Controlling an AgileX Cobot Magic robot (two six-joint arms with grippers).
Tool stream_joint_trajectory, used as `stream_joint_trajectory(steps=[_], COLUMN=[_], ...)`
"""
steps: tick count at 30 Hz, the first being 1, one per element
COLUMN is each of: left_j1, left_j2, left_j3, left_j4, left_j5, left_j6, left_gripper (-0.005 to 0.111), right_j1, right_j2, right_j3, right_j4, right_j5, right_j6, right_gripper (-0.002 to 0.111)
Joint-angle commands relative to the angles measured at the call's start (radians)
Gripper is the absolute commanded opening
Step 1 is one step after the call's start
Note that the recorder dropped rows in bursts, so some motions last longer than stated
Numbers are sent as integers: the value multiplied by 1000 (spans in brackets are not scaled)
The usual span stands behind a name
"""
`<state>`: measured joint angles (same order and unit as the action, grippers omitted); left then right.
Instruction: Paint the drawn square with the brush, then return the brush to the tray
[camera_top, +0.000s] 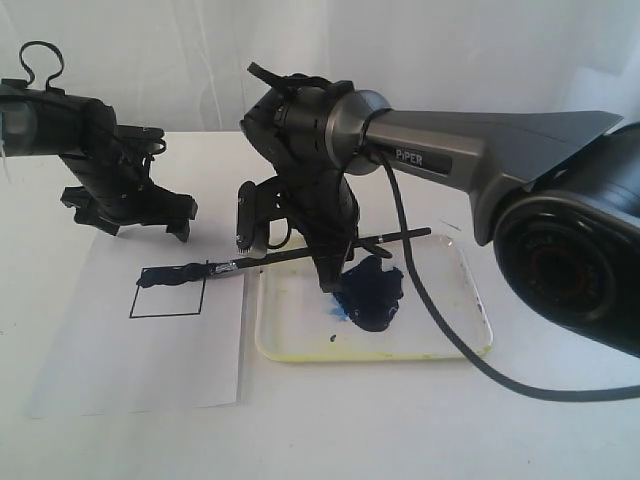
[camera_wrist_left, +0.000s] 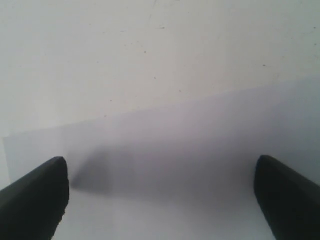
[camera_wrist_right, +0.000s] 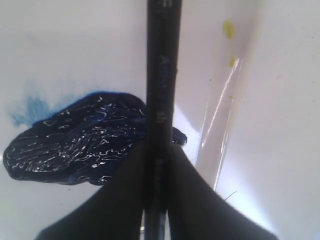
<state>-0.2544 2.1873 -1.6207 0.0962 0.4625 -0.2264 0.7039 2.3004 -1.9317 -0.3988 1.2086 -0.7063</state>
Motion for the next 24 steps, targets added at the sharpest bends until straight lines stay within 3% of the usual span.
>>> stream_joint_trajectory(steps=[1,24], left_j1=[-1,-1], left_j2=[47,47], left_j3=[26,26], left_j4=[28,32], left_j5=[112,114], left_j6=[17,17], left_gripper=[105,105], right_j1=[-6,-6], right_j2=[-16,-25], right_j3=[-2,-2], right_j4=[-7,-30], right_j5=[12,12], right_j6=[4,4], right_gripper=[0,0])
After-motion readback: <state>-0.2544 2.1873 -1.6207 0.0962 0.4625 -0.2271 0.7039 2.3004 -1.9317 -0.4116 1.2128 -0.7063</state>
